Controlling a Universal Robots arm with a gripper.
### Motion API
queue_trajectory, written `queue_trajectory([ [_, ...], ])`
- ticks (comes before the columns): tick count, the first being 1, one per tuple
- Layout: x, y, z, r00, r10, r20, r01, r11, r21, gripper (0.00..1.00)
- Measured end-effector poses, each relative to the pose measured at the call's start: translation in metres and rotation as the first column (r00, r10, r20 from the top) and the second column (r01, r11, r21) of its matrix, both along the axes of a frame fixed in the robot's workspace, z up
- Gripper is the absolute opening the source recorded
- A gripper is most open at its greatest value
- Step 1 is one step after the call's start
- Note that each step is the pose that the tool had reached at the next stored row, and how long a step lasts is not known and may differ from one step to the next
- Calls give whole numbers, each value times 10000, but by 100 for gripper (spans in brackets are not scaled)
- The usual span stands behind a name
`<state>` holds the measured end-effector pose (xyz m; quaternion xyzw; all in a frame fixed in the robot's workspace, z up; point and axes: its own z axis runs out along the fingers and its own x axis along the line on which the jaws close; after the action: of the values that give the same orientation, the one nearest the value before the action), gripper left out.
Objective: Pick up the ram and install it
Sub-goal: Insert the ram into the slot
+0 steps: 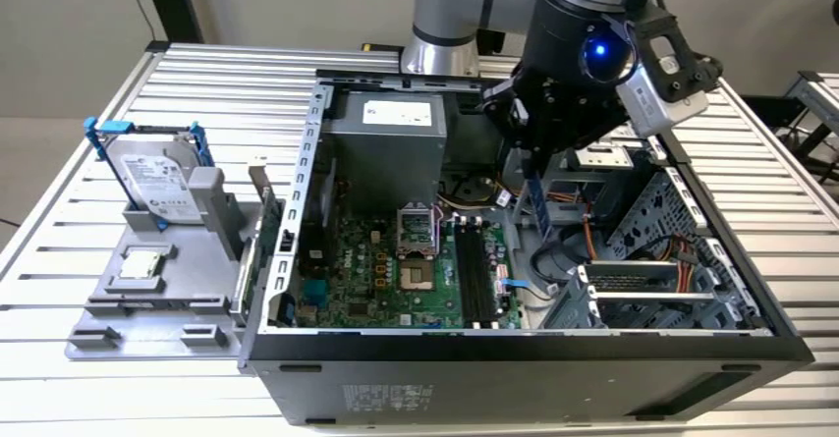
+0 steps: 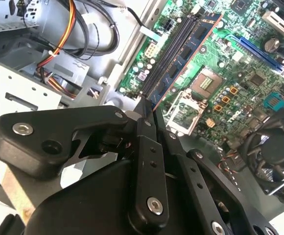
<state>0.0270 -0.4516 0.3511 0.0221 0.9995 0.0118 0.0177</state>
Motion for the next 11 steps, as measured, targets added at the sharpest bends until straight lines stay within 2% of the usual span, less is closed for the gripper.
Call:
queue_trajectory([
  [4,0,0,-31,10000,-13,0,13,10000,0,0],
  [11,0,0,-40,10000,-13,0,13,10000,-1,0],
])
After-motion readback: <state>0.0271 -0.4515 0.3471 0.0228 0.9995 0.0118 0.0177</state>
